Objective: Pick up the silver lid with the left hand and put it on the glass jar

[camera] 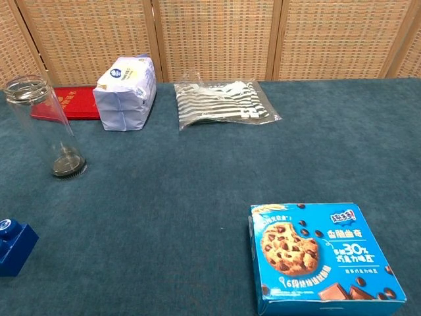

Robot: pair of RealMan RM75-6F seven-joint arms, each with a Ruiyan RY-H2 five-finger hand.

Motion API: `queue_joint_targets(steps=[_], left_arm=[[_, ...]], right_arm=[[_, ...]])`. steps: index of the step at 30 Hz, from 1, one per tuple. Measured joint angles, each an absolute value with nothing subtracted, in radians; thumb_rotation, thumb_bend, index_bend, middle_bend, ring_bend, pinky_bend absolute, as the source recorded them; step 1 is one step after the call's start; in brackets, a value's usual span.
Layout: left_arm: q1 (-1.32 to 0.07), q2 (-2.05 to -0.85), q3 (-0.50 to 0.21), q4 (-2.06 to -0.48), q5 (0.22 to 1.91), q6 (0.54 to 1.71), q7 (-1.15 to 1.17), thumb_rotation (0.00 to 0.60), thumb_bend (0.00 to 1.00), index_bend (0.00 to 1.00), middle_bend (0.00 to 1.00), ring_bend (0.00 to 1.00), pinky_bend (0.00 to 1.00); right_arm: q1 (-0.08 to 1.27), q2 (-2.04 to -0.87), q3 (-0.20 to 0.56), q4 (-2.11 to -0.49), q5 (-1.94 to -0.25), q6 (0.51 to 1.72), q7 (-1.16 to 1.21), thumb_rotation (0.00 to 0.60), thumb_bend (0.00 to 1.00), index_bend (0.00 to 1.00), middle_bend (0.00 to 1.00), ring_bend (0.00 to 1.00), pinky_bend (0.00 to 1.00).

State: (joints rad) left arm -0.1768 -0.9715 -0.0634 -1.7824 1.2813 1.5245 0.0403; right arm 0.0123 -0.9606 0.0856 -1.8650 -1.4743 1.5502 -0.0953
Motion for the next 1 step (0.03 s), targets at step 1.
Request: queue_joint_targets(steps=[1], left_arm=[[-0.164,-0.986,-0.056,-1.772,1.29,1.537,0.039,0.6,0.11,0.0,0.0,0.0,0.0]], right_arm=[[0.011,-0.961,0.085,-1.866,-1.476,1.552,-0.095,0.6,0.0,0.0,0.0,0.0,0.0]])
